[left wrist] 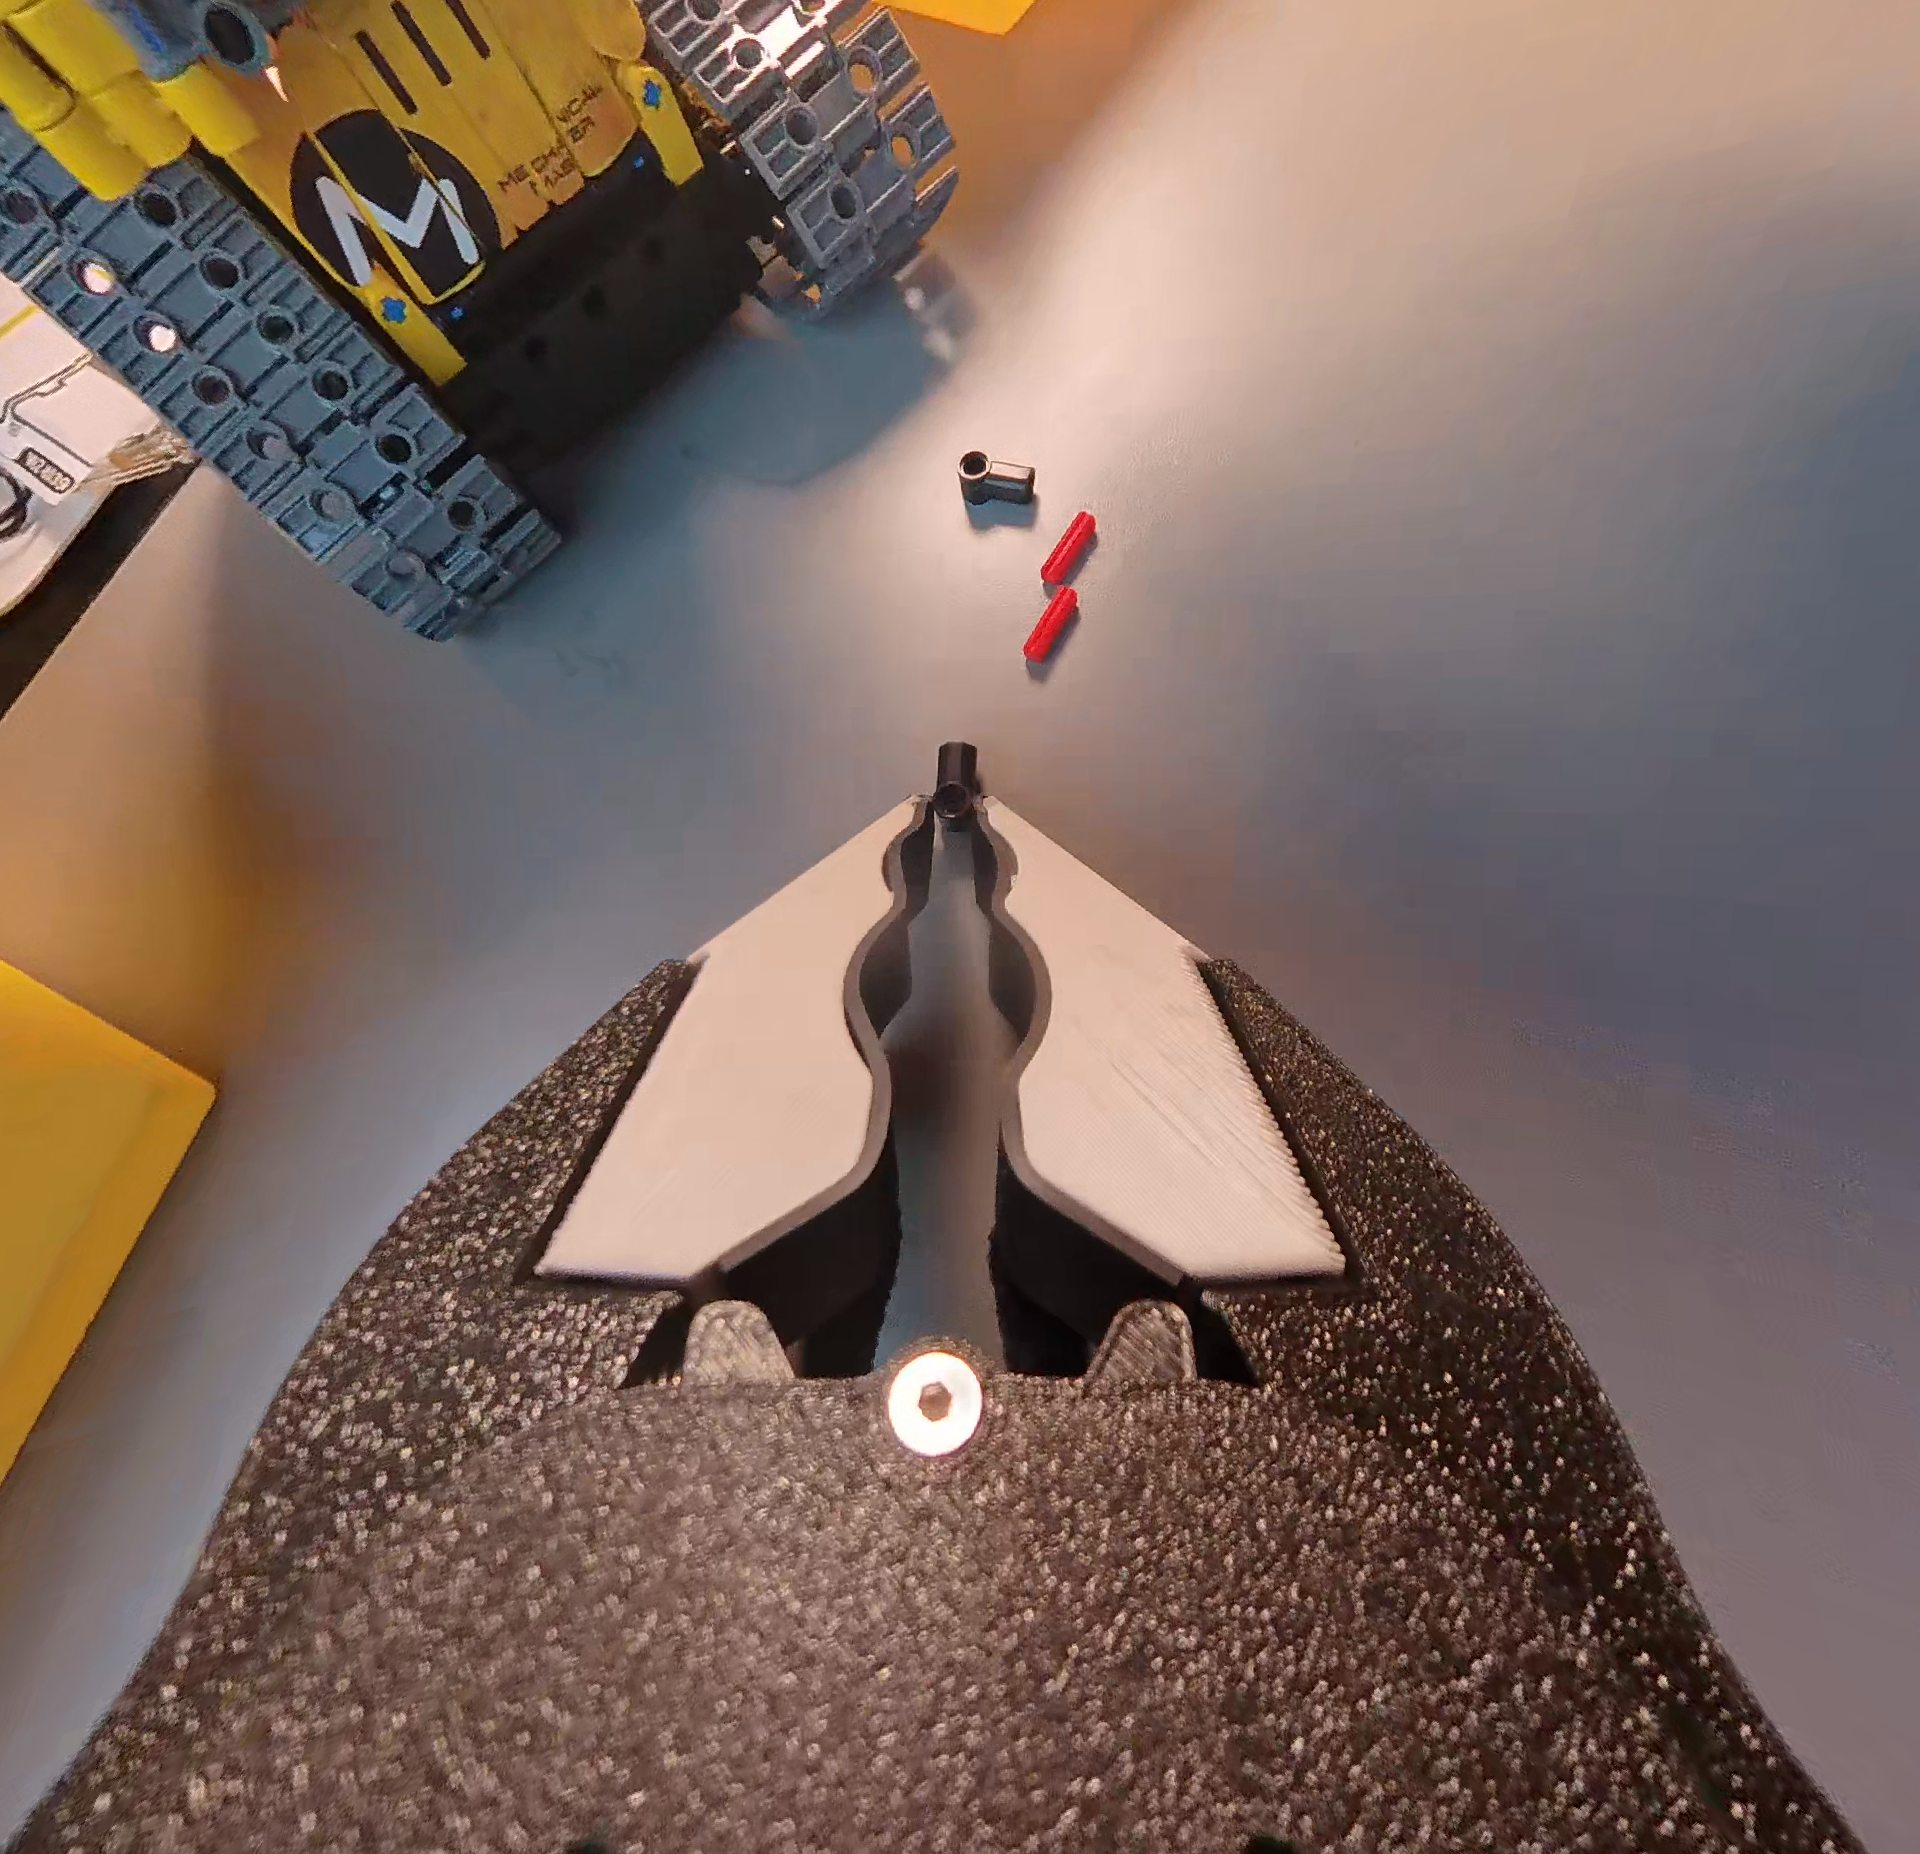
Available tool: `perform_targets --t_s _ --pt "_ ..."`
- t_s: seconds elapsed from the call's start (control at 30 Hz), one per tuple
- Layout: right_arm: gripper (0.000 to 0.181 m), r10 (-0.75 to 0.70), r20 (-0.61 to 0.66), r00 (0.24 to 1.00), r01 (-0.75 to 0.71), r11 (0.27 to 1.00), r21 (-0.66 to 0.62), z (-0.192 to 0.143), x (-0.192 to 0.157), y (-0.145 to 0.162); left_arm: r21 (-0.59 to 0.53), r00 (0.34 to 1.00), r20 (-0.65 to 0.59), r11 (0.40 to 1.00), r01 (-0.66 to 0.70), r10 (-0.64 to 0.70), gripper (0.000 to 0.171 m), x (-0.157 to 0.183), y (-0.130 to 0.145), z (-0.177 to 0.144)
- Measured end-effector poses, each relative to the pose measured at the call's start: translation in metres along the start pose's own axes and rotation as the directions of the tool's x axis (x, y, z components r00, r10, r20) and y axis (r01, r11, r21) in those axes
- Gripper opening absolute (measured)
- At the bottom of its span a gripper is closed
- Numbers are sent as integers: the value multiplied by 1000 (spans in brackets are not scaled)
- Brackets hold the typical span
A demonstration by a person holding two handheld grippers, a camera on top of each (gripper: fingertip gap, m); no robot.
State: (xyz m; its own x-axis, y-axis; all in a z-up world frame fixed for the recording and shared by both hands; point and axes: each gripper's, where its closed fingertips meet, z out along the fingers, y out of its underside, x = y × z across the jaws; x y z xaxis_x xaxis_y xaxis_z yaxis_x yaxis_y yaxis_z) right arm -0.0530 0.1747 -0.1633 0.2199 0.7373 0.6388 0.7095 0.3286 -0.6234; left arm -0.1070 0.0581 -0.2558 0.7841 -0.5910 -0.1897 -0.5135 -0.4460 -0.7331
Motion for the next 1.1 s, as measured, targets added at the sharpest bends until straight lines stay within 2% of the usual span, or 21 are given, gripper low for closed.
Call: perform_targets --t_s 0.1,0.27,0.37,0.43,0.53,0.6,0.67,0.73,0.8,0.87,0.93,1.0,1.03,1.1 --pt "40 -134 -61 989 130 990 -59 16 4 -5 -1 1000 -16 1000 -20 20 6 1 -5 7" --pt "38 -164 -60 985 158 982 -99 34 12 -8 2 998 -20 998 -60 60 8 0 -8 12" --pt "42 -109 -56 992 104 991 -88 32 14 -11 15 998 -1 998 -57 57 21 -5 -9 11" --pt "46 -50 -57 997 48 998 -35 19 15 -18 42 999 -5 998 -50 50 28 -6 -13 7" --pt "47 65 38 997 -68 994 84 -10 0 -29 79 999 3 996 -38 38 35 -9 -20 -6" --pt "47 128 136 982 -152 971 182 -33 -17 -37 154 999 31 988 -18 13 36 -15 -36 -27" --pt "51 195 233 953 -250 938 238 -56 -33 -36 256 997 57 966 27 -43 38 -25 -59 -65" --pt "56 264 325 908 -352 902 250 -76 -47 -29 352 987 123 934 58 -108 40 -42 -77 -120" --pt "56 302 383 873 -414 874 253 -91 -57 -16 440 947 243 894 86 -211 40 -64 -82 -192" --pt "54 332 405 852 -451 859 244 -101 -62 -2 478 858 379 867 139 -346 43 -84 -61 -269" --pt "52 361 422 831 -490 835 250 -108 -63 8 445 698 562 874 198 -444 48 -101 -8 -344" --pt "49 385 437 813 -526 807 267 -112 -62 11 369 454 749 873 319 -483 54 -115 72 -419" --pt "48 398 447 801 -546 792 274 -113 -61 11 346 345 802 849 399 -488 57 -116 114 -450" --pt "47 415 490 767 -588 761 274 -116 -63 7 345 187 825 737 581 -533 73 -110 194 -490"
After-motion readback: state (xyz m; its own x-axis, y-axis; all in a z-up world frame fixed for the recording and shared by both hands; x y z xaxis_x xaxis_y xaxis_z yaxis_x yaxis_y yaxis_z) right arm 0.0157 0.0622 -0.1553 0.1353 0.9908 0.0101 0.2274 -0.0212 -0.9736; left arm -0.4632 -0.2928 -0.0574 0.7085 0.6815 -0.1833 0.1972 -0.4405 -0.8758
